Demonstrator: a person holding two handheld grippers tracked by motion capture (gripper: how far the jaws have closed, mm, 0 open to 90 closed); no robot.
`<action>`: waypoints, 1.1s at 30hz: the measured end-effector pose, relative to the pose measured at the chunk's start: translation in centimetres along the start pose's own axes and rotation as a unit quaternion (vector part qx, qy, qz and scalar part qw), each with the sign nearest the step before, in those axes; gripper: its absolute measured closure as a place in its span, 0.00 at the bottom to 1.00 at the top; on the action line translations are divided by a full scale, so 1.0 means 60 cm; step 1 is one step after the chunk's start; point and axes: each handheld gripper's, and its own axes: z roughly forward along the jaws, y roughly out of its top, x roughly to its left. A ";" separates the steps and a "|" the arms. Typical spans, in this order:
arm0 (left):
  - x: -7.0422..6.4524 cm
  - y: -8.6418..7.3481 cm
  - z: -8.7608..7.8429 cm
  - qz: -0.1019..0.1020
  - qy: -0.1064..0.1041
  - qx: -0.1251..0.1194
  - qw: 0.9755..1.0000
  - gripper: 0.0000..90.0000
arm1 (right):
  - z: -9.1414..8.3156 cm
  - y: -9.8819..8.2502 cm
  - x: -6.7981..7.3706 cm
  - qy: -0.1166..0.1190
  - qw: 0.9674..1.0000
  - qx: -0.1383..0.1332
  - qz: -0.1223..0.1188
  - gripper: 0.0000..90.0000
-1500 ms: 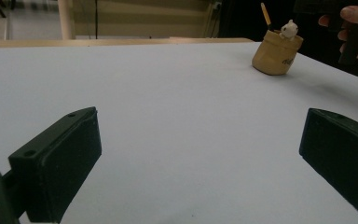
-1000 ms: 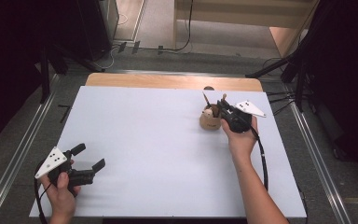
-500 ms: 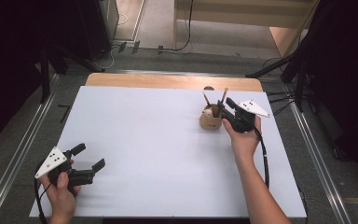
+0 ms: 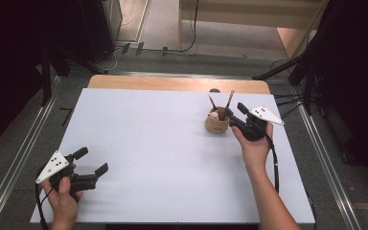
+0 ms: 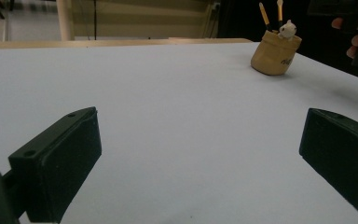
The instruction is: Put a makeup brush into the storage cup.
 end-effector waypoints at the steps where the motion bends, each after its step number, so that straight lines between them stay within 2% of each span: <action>1: 0.000 0.000 0.000 0.000 0.000 0.000 1.000 0.00 | -0.003 0.000 -0.001 -0.003 1.000 0.001 -0.004 0.43; 4: -0.001 0.000 0.000 0.000 0.000 0.000 1.000 0.00 | -0.014 -0.003 -0.001 -0.007 1.000 -0.017 -0.011 0.34; 7: -0.002 0.000 0.001 0.001 0.001 0.001 1.000 0.00 | -0.025 -0.005 -0.002 -0.005 1.000 -0.023 -0.006 0.28; 10: -0.002 0.000 0.001 0.001 0.001 0.001 1.000 0.00 | -0.037 -0.010 -0.003 0.006 1.000 -0.015 -0.010 0.20; 14: -0.002 0.000 0.001 0.002 0.001 0.001 1.000 0.00 | -0.048 -0.021 -0.004 0.022 1.000 -0.003 -0.017 0.15; 18: -0.002 0.000 0.001 0.002 0.001 0.001 1.000 0.00 | -0.058 -0.032 -0.005 0.018 1.000 -0.004 -0.022 0.15; 21: -0.002 0.000 0.001 0.002 0.002 0.001 1.000 0.00 | -0.064 -0.039 -0.004 0.010 0.999 -0.001 -0.035 0.15; 26: -0.002 0.000 0.001 0.002 0.002 0.000 1.000 0.00 | -0.079 -0.050 -0.003 0.009 0.999 0.004 -0.038 0.14; 33: -0.003 0.001 0.004 0.004 0.002 0.002 1.000 0.00 | -0.099 -0.069 0.000 0.022 0.999 0.016 -0.040 0.02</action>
